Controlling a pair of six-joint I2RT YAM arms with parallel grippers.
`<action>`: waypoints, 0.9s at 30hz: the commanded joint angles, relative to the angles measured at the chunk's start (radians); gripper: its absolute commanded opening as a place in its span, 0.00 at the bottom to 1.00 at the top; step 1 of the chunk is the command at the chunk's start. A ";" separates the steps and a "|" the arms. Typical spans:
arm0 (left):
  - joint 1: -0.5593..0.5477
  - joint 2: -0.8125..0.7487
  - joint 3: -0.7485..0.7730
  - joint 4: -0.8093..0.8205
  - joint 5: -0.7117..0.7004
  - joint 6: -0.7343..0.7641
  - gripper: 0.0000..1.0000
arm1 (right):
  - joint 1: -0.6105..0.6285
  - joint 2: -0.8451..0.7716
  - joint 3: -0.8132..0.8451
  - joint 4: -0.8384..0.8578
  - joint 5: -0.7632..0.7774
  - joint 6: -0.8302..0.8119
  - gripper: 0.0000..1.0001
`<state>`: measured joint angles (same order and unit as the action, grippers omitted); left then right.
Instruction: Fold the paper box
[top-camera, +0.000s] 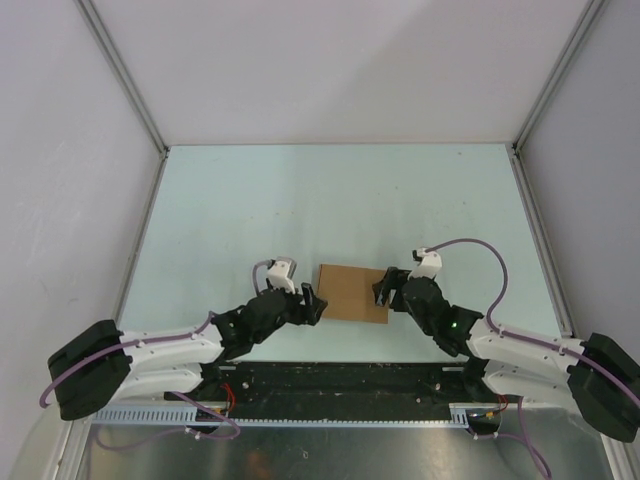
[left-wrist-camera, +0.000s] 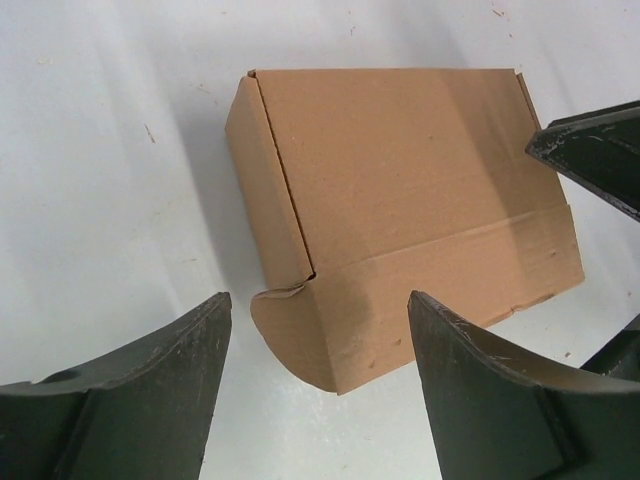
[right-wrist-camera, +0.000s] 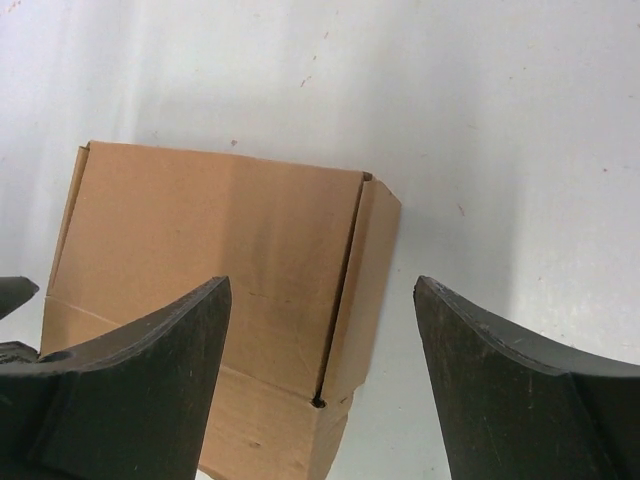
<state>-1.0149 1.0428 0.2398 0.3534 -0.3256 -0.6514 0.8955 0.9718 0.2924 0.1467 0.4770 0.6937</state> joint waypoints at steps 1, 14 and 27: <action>-0.010 0.011 0.038 0.012 0.020 0.012 0.76 | -0.020 0.034 0.025 0.093 -0.047 -0.022 0.78; -0.016 0.026 0.042 0.012 0.037 0.018 0.76 | -0.035 0.077 0.024 0.111 -0.057 -0.011 0.68; -0.033 0.026 0.047 0.012 0.066 0.015 0.76 | -0.036 0.104 0.024 0.137 -0.078 -0.008 0.68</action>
<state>-1.0363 1.0679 0.2462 0.3485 -0.2760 -0.6460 0.8635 1.0702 0.2924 0.2356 0.3988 0.6811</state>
